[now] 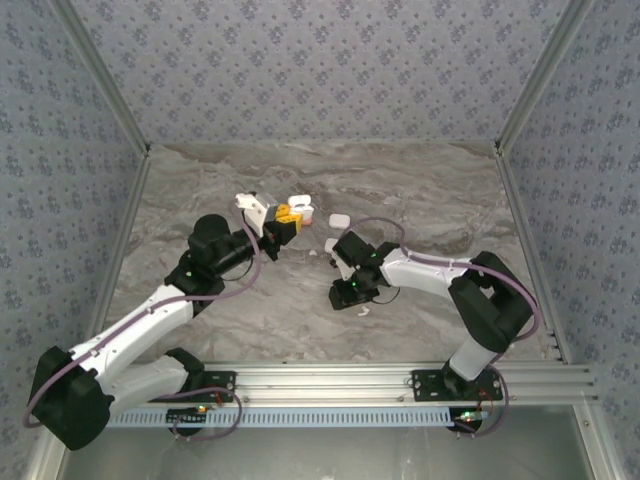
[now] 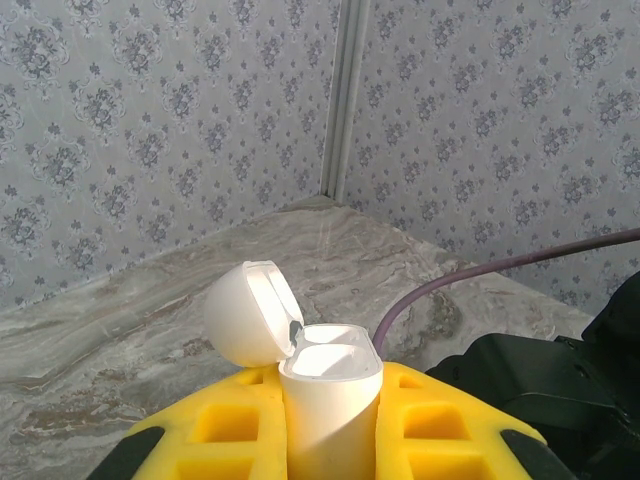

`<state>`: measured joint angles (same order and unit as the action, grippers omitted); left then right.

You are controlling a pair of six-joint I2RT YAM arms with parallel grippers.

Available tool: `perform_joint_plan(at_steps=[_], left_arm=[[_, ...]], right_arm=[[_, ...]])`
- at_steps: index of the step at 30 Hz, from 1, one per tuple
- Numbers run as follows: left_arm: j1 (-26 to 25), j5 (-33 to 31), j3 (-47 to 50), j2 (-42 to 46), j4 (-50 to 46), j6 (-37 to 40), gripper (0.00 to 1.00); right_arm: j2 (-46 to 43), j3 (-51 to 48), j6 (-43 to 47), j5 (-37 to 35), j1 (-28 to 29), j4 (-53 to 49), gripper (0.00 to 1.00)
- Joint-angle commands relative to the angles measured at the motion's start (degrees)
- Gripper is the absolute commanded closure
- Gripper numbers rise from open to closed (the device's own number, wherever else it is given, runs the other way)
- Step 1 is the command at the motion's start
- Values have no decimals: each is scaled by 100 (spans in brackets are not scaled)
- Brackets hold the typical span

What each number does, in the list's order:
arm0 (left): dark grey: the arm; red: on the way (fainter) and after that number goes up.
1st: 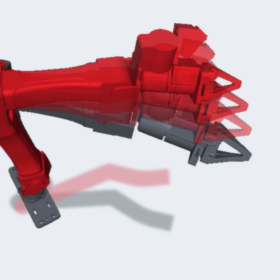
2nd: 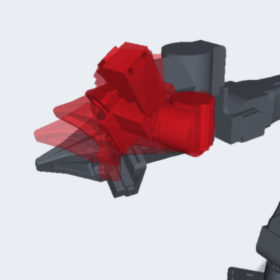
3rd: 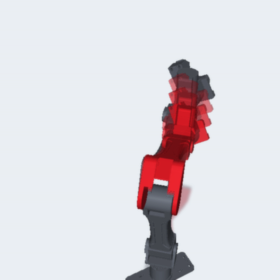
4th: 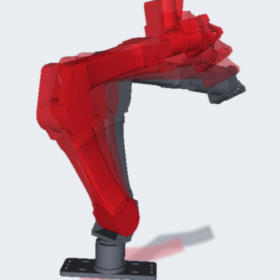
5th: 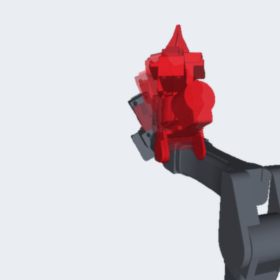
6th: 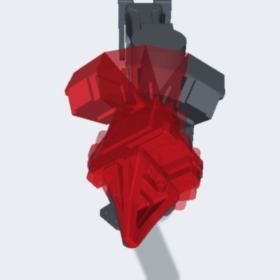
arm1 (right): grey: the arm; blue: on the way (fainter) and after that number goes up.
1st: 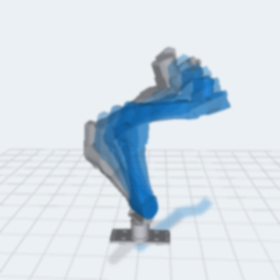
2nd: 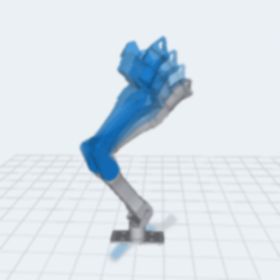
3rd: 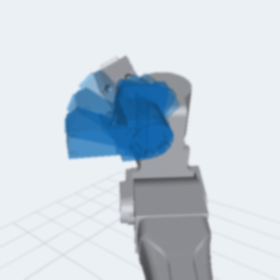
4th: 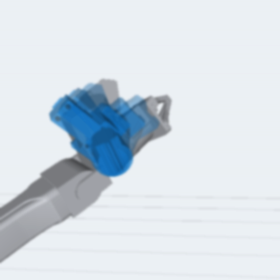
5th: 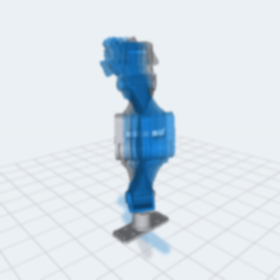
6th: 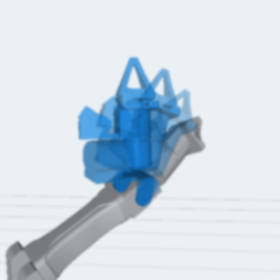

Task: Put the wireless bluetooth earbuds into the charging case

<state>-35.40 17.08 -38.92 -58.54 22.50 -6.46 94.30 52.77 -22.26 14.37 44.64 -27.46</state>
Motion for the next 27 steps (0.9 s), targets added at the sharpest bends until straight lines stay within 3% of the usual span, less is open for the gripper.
perform_joint_plan(at_steps=[1,16,20,27], left_arm=[[-34,-67,-26,150,66,89,100],[-35,-87,-10,176,26,79,100],[-37,-68,-2,202,44,66,100],[-37,257,20,203,222,9,100]], right_arm=[[105,107,-79,56,37,7,63],[200,51,-75,86,53,13,77],[-256,30,21,-140,12,89,78],[-1802,325,712,-906,-318,-183,79]])
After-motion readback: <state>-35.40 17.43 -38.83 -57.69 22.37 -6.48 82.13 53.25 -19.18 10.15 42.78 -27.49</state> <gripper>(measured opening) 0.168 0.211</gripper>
